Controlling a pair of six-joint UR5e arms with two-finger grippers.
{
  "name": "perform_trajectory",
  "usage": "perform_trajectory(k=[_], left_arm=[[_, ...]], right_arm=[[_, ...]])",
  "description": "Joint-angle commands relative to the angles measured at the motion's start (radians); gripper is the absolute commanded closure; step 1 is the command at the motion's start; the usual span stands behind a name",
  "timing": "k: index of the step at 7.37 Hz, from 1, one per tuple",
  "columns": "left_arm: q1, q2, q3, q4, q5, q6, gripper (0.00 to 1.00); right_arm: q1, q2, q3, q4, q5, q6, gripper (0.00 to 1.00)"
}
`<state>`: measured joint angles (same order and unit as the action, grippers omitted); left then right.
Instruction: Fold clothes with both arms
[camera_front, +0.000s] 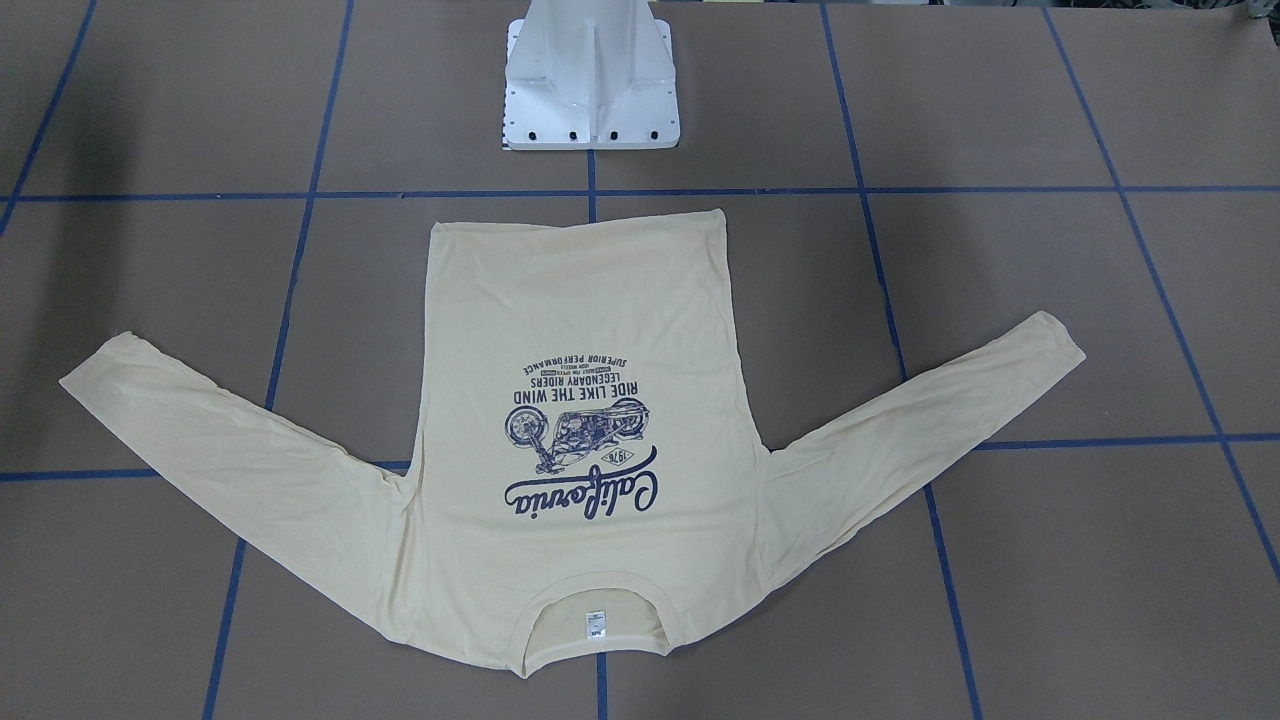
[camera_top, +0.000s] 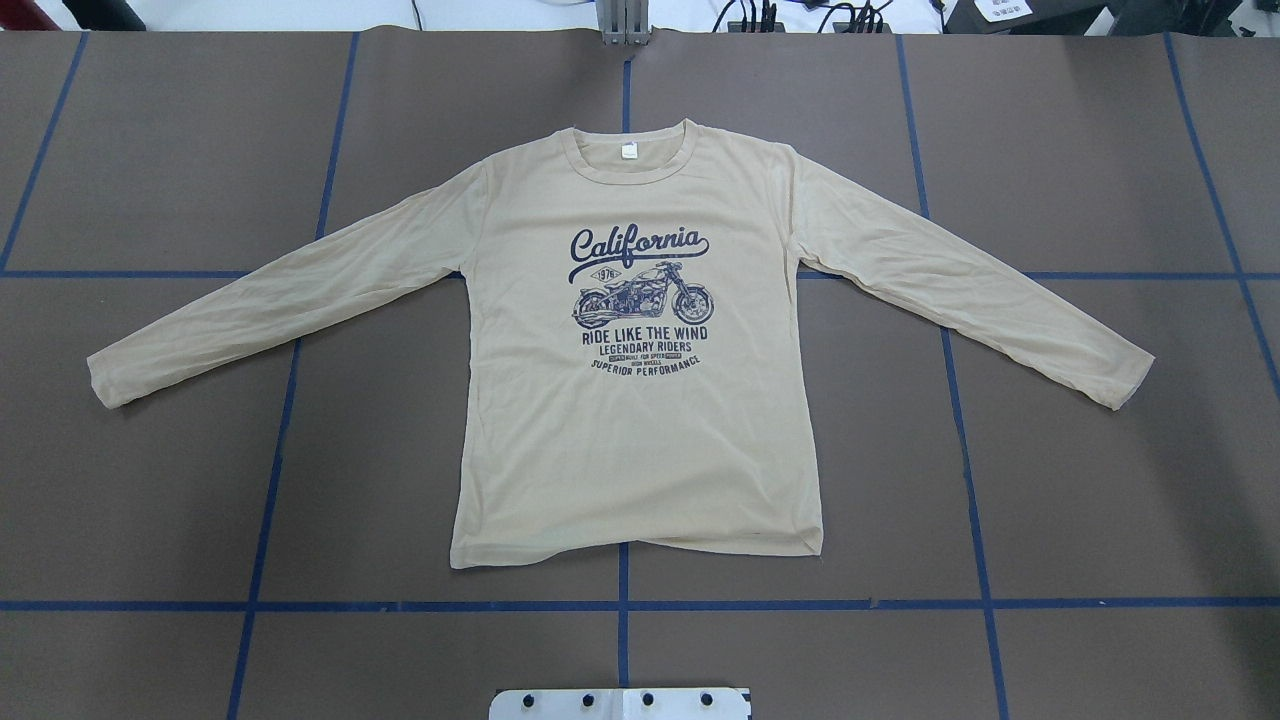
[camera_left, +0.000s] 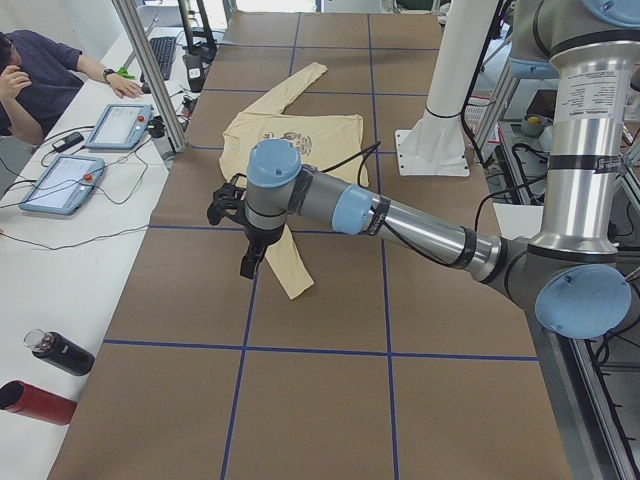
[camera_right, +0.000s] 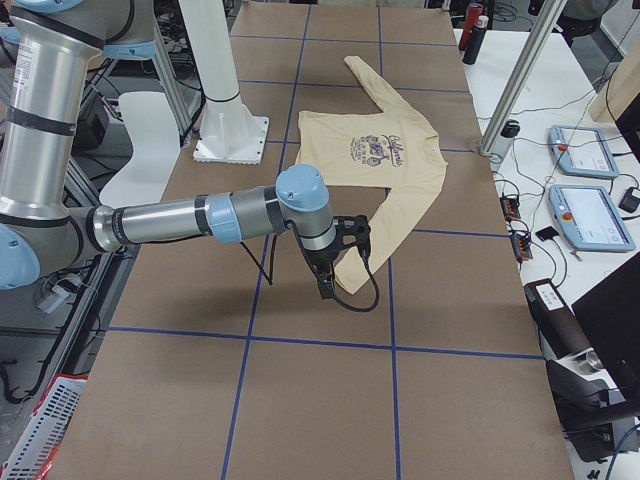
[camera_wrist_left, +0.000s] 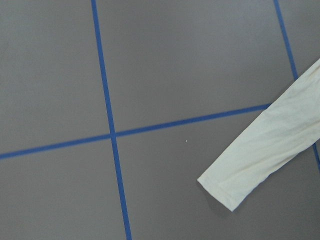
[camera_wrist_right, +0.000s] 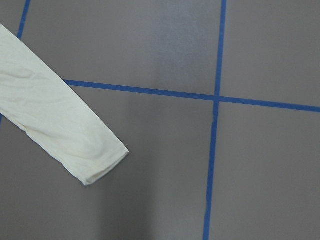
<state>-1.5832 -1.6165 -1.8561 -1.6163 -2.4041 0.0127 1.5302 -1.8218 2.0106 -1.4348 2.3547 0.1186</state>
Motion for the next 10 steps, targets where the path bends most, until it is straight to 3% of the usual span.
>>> perform_trajectory(k=[1, 3, 4, 6, 7, 9, 10], left_arm=[[0.006, -0.071, 0.138, -0.101, -0.004, 0.0, 0.0], [0.006, -0.065, 0.182, -0.192, -0.006, 0.0, 0.0], [0.006, -0.066, 0.181, -0.195, -0.006, 0.0, 0.0], [0.008, -0.066, 0.172, -0.195, -0.007, 0.003, 0.0], [0.008, -0.066, 0.172, -0.195, -0.007, 0.003, 0.0], [0.008, -0.062, 0.172, -0.195, -0.007, 0.003, 0.0], [0.008, -0.06, 0.173, -0.195, -0.007, 0.003, 0.0]], right_arm=[[-0.083, 0.079, -0.078, 0.076, 0.008, 0.006, 0.0], [-0.178, 0.104, -0.117, 0.117, 0.0, 0.101, 0.01], [-0.22, 0.104, -0.171, 0.23, 0.0, 0.186, 0.01], [-0.321, 0.131, -0.356, 0.609, -0.041, 0.483, 0.02], [-0.4, 0.143, -0.413, 0.739, -0.123, 0.616, 0.02], [-0.528, 0.144, -0.42, 0.859, -0.263, 0.902, 0.05], [-0.588, 0.13, -0.418, 0.87, -0.34, 0.949, 0.07]])
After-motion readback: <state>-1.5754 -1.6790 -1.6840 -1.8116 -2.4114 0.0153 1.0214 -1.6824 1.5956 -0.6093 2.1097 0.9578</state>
